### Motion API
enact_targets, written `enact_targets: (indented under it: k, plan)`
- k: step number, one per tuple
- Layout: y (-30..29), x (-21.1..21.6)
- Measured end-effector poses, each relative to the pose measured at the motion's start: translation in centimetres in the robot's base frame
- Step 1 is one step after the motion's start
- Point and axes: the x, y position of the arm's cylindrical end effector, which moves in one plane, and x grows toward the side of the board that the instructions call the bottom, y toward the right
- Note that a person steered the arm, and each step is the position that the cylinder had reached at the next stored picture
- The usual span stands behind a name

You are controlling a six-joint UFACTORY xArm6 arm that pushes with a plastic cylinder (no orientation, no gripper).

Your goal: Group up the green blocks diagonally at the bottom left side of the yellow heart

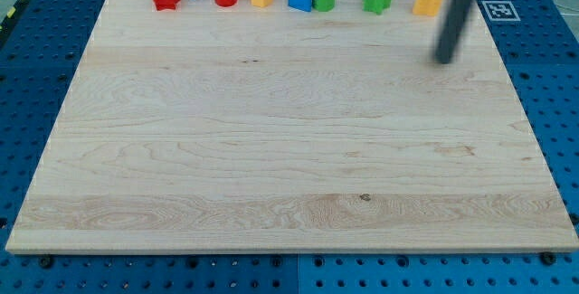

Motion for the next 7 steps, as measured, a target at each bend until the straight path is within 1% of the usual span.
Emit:
enact_targets:
  k: [1, 2, 3, 4, 5, 6, 7]
  plan:
    - [6.8, -1.7]
    - [6.3, -9.2]
    - [3.0, -16.2]
    - [2.3, -16.3]
    - [-1.1, -16.2]
    - [-10.2, -16.2]
    - [-16.2, -16.1]
